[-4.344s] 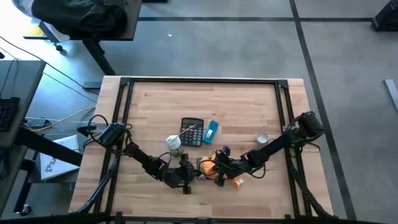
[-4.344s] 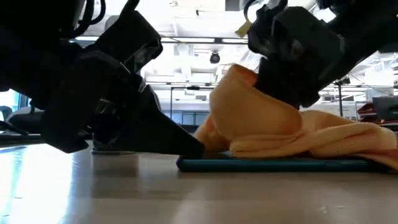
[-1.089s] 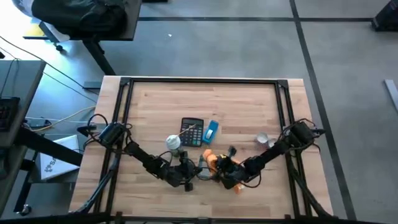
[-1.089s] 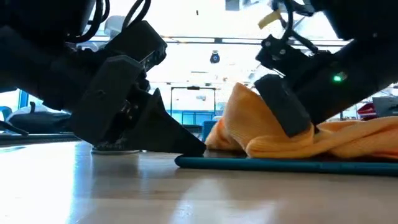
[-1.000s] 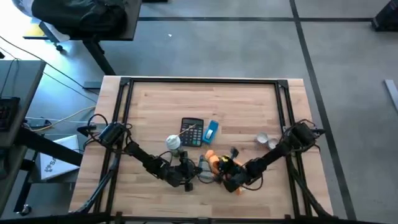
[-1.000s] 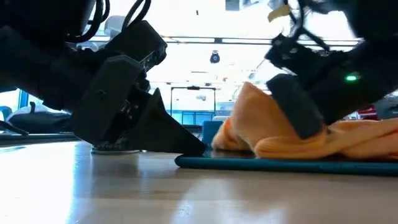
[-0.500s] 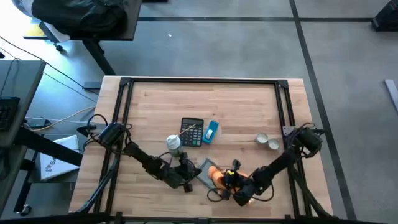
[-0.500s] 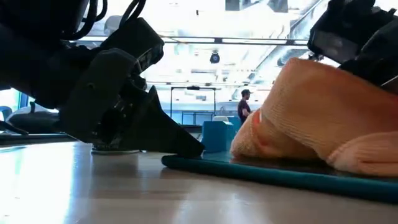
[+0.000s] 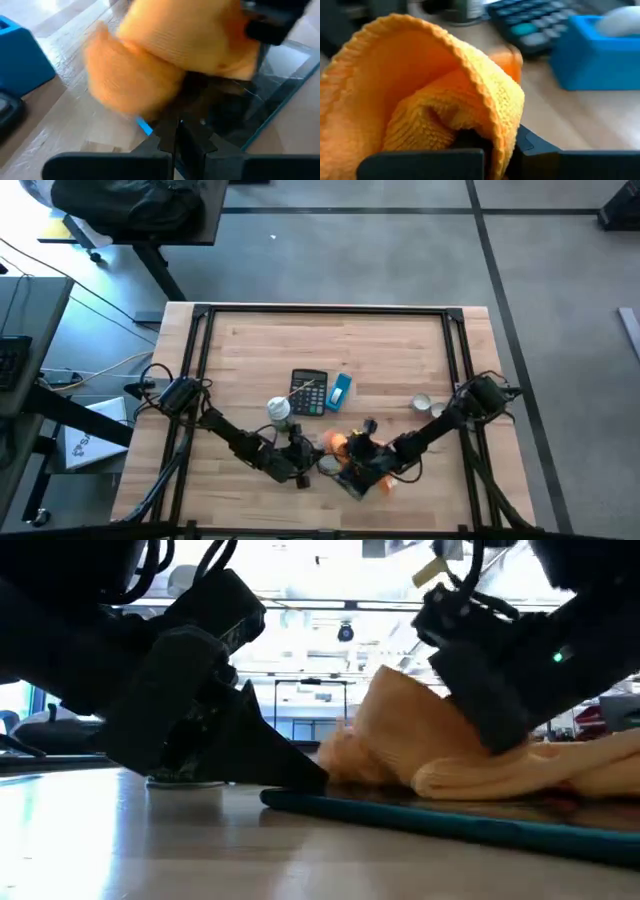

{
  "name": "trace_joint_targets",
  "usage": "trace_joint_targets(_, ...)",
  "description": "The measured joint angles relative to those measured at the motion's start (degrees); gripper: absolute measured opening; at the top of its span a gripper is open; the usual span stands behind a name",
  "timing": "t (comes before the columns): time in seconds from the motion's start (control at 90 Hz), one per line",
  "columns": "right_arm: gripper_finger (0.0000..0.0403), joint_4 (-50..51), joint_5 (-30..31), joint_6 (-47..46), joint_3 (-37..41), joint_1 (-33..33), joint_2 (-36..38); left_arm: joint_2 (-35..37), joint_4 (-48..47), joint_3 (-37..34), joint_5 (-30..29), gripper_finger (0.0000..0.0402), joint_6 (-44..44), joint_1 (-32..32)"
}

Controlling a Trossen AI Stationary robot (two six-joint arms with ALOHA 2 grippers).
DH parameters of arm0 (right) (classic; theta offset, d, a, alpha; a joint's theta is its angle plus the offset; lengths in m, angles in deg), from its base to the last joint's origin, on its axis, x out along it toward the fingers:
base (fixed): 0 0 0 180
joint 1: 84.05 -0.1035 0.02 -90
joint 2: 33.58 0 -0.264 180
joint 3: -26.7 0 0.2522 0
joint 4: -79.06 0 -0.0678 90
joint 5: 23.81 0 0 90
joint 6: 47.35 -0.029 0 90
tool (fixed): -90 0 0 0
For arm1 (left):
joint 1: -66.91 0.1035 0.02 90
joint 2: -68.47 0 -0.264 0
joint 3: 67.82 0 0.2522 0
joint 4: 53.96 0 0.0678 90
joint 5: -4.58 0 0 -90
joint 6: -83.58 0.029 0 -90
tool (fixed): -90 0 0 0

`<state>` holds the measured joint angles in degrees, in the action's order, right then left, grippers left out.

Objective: Apply microfiber cloth
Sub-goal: Wipe the tablet with the orange microfiber cloth

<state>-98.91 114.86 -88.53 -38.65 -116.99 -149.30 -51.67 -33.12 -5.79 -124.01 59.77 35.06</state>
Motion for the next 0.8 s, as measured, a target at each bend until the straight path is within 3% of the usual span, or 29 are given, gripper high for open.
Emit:
trace_joint_targets(0.2, 0.0, 1.7, -0.6, -3.2, 0.0, -6.2, 0.5, 0.0, -1.2, 0.0, -0.6, 0.0, -0.7, 0.0)
trace_joint_targets(0.411, 0.0, 4.3, -10.7, -5.0, 0.0, -12.5, 4.1, 0.0, -1.7, 0.0, -0.9, 0.0, -1.1, 0.6)
trace_joint_targets(0.578, 0.0, 3.8, -20.7, -5.1, -0.1, -14.0, 5.4, 0.0, -1.8, 0.0, -0.9, 0.0, -1.1, 2.0)
trace_joint_targets(0.7, 0.0, 3.1, -19.8, -3.2, -0.1, -13.8, 5.3, 0.0, -1.6, 0.0, -0.8, 0.0, -0.6, 2.6)
trace_joint_targets(0.8, 0.0, 2.5, -14.8, 3.2, 0.0, -12.7, 5.2, 0.0, -1.6, -0.1, -1.6, 0.0, 0.5, 2.6)
